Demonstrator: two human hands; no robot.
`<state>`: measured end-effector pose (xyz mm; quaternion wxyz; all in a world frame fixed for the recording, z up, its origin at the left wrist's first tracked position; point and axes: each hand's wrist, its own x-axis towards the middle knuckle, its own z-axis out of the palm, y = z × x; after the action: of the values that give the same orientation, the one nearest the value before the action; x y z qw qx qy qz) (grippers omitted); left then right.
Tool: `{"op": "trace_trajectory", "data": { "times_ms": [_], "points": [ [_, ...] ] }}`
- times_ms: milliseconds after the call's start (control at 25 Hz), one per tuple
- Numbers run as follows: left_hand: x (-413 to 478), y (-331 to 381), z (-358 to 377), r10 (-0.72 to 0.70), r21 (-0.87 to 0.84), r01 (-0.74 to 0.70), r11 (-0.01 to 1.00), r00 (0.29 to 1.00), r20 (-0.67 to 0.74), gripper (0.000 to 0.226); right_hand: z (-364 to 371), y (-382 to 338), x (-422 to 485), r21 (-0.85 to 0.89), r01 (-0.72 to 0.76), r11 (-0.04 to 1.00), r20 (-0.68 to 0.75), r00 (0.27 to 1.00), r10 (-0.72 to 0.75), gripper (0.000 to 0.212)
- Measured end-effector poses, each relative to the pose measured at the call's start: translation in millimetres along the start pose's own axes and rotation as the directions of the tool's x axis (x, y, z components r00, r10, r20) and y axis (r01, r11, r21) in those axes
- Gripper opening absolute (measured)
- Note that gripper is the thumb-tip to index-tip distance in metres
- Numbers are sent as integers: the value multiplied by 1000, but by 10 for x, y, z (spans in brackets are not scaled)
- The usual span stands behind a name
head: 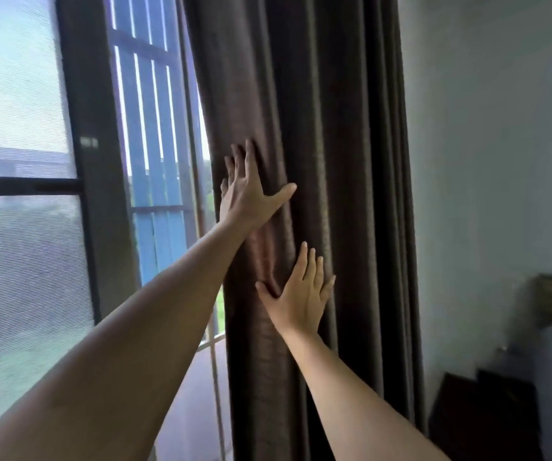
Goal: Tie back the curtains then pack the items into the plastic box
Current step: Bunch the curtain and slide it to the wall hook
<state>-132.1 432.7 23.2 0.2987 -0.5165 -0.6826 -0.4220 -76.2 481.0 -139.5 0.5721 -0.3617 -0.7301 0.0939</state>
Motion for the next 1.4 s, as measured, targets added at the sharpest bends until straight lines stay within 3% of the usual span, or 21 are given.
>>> {"op": "trace_trajectory", "data": {
  "times_ms": [120, 320, 560, 800, 1280, 1400],
  "points": [
    [165, -13, 202, 27, -7, -27, 1000, 1000, 14, 104, 60, 147, 143, -35, -8, 999, -54, 999, 6, 107],
    [420, 62, 683, 57, 51, -61, 997, 996, 68, 81, 163, 503, 524, -108, -48, 993, -137, 990, 33, 112],
    [905, 285, 1271, 126, 52, -131, 990, 989, 80, 80, 314, 1039, 1037, -86, -125, 988, -208, 972, 105, 111],
    [1520, 496, 2168, 153, 45, -161, 986, 977, 146, 77, 474, 1883, 1830, -69, -72, 995, -248, 967, 53, 115],
    [2482, 932, 3934, 122, 40, -142, 989, 938, 323, 72, 778, 3605, 3363, -91, -89, 992, -170, 983, 73, 116],
    [2375, 948, 4084, 151, -66, -140, 988, 959, 239, 76, 770, 3696, 3408, -61, -34, 998, -179, 984, 23, 119]
  ]
}}
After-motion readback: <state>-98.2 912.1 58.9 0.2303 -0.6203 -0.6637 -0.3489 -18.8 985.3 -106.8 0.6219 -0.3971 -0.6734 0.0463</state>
